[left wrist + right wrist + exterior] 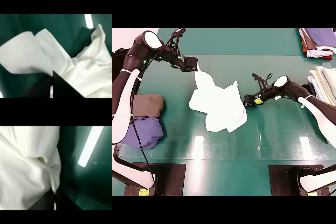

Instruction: Fold the shirts.

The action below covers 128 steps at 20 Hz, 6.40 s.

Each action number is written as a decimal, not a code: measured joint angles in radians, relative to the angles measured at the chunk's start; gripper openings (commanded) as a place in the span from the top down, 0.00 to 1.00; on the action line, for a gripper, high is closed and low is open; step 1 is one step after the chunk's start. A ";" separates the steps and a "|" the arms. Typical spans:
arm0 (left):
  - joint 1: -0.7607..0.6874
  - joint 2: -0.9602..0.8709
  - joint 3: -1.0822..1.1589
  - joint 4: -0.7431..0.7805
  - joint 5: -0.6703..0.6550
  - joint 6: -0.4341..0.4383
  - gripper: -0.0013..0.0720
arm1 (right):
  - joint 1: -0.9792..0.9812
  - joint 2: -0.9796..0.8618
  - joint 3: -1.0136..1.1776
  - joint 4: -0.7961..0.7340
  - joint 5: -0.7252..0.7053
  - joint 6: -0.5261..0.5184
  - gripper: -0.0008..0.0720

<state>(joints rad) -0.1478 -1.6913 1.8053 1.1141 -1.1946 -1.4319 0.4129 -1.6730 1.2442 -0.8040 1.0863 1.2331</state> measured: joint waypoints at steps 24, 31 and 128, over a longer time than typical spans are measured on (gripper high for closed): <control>0.000 0.798 0.260 0.128 0.281 -0.039 0.95 | -0.305 0.746 0.657 -0.292 0.204 0.056 0.97; 0.001 0.509 0.253 0.292 0.201 -0.052 0.95 | -0.203 0.459 0.731 -0.309 0.252 0.091 0.97; -0.082 0.857 -0.166 0.200 0.003 -0.217 0.95 | -0.743 0.877 0.099 -0.073 0.113 -0.032 0.97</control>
<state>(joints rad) -0.2298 -0.8341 1.6398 1.3140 -1.1912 -1.6489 -0.3305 -0.7956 1.3434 -0.8768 1.1995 1.2015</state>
